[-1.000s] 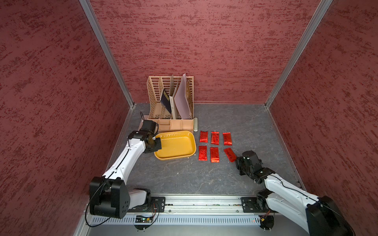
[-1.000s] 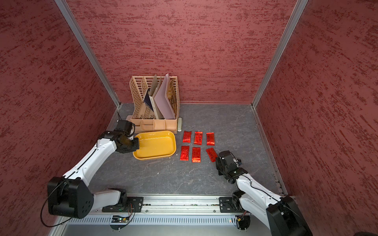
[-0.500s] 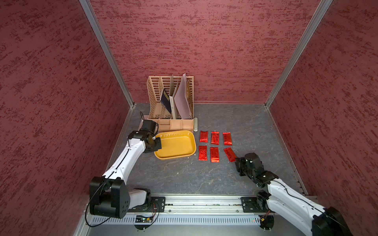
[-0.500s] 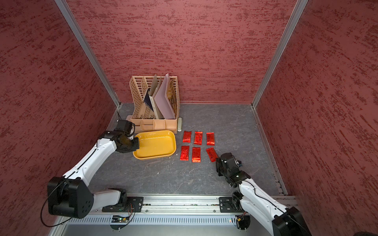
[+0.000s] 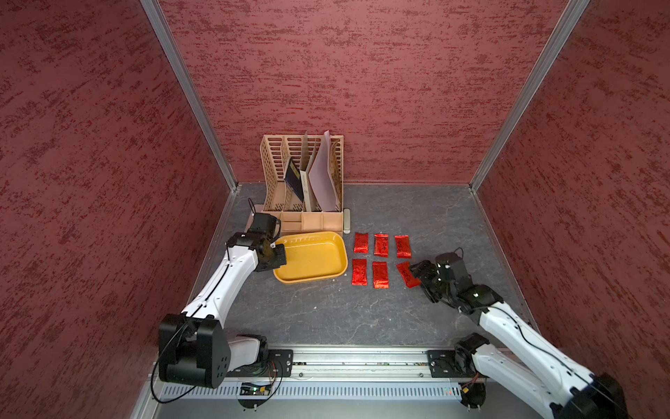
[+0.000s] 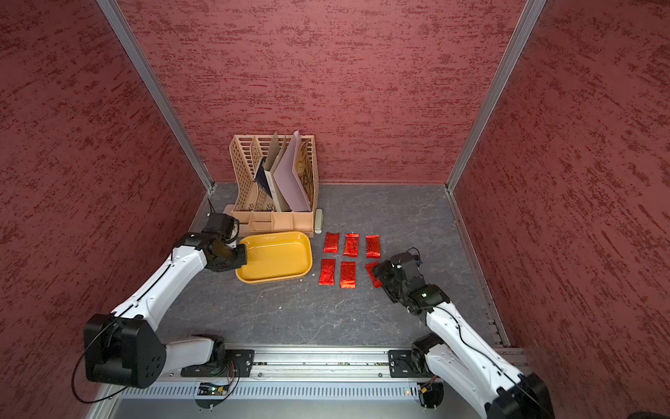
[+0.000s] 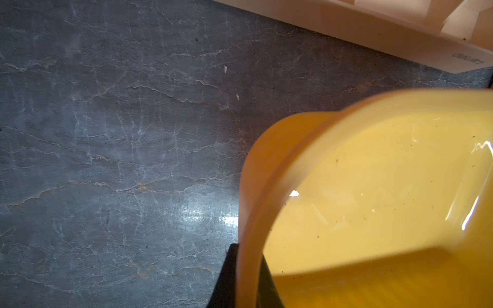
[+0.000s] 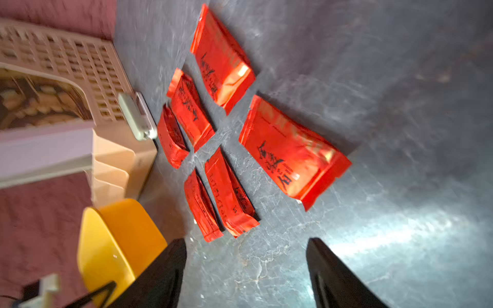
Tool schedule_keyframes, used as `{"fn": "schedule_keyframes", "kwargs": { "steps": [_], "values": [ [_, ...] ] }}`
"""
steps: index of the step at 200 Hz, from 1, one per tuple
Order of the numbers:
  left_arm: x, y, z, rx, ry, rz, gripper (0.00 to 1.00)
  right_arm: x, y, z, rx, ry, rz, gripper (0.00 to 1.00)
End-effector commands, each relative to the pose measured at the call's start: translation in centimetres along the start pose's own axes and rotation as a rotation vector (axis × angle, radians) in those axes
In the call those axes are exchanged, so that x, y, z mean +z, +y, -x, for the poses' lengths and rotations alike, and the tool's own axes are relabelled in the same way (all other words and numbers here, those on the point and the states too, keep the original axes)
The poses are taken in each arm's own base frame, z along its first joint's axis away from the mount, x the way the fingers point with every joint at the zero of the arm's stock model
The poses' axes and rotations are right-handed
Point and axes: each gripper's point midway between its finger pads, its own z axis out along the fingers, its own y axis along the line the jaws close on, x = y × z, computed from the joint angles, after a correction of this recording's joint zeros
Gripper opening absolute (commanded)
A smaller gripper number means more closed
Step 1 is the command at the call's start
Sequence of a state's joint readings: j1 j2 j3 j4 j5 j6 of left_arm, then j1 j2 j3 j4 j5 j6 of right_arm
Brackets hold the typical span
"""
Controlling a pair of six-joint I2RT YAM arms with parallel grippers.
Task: Take the tea bags out of the storage box
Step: Place the tea bag at the center of the board.
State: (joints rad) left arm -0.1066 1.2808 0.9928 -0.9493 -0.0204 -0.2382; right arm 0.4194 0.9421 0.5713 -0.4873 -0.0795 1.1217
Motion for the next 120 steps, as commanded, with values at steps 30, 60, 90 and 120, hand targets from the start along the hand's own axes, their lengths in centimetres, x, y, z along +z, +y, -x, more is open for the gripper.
{"fn": "schedule_keyframes", "kwargs": {
  "steps": [30,60,90,120],
  "values": [
    [0.0,-0.2,0.1,-0.007,-0.014,-0.015,0.00,2.5,-1.5,1.0,-0.515,0.143,-0.292,0.86],
    [0.0,-0.2,0.1,-0.006,-0.013,-0.015,0.00,3.6,-1.0,1.6,-0.608,0.174,-0.323,0.92],
    [0.0,-0.2,0.1,-0.006,-0.013,-0.013,0.00,5.1,-0.4,1.8,-0.682,0.210,-0.319,0.94],
    [0.0,-0.2,0.1,-0.006,-0.013,-0.011,0.00,6.9,-1.5,2.3,-0.679,0.245,-0.374,0.94]
  ]
}}
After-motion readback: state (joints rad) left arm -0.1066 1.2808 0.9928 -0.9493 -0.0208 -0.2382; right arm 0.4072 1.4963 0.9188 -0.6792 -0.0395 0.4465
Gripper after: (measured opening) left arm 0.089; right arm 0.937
